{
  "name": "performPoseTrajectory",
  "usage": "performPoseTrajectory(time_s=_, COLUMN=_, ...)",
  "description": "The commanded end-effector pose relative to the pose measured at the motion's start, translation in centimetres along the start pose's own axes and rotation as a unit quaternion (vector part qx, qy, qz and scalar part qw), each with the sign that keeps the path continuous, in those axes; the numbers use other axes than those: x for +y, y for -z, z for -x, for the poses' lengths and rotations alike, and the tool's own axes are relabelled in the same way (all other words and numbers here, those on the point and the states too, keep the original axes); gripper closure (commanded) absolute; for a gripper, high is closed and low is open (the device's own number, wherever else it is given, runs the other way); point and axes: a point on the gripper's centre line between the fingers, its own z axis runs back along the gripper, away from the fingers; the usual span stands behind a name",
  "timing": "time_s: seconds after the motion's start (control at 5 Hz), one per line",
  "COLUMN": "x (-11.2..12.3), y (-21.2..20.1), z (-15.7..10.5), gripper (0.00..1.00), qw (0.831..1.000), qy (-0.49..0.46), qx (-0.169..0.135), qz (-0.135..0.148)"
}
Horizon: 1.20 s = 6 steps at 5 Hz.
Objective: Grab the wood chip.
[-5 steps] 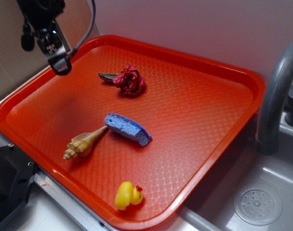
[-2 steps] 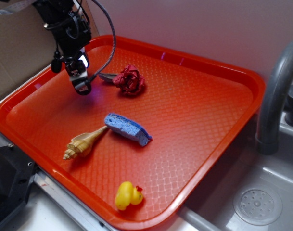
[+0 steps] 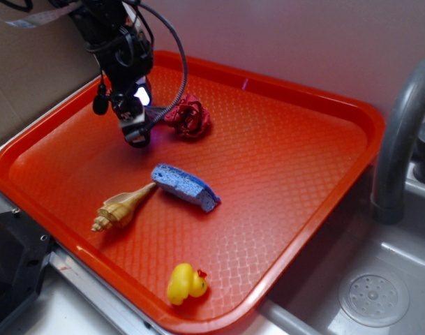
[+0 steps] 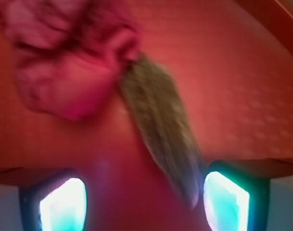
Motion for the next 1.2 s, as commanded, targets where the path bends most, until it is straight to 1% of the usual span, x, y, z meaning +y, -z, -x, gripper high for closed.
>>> performPoseTrajectory(time_s=0.0, x=-1.8, y=0.5, z=-3.2, gripper=0.00, qw=0.998, qy=0.055, qx=-0.005, qz=-0.005)
performPoseTrajectory(time_s=0.2, x=-2.8, y=0.9, z=-3.7, gripper=0.00, qw=0.998, qy=0.070, qx=-0.002, qz=0.000)
performPoseTrajectory(time_s=0.4, x=-3.2, y=1.1, z=-4.0, gripper=0.00, qw=0.997, qy=0.075, qx=-0.001, qz=-0.001)
performPoseTrajectory(time_s=0.6, x=-2.5, y=1.2, z=-4.1, gripper=0.00, qw=0.998, qy=0.060, qx=0.002, qz=0.004)
performPoseTrajectory(time_s=0.8, x=-1.2, y=0.7, z=-3.9, gripper=0.00, qw=1.000, qy=0.010, qx=0.001, qz=0.016)
performPoseTrajectory(time_s=1.0, x=0.3, y=0.1, z=-3.4, gripper=0.00, qw=0.993, qy=-0.115, qx=0.025, qz=0.014)
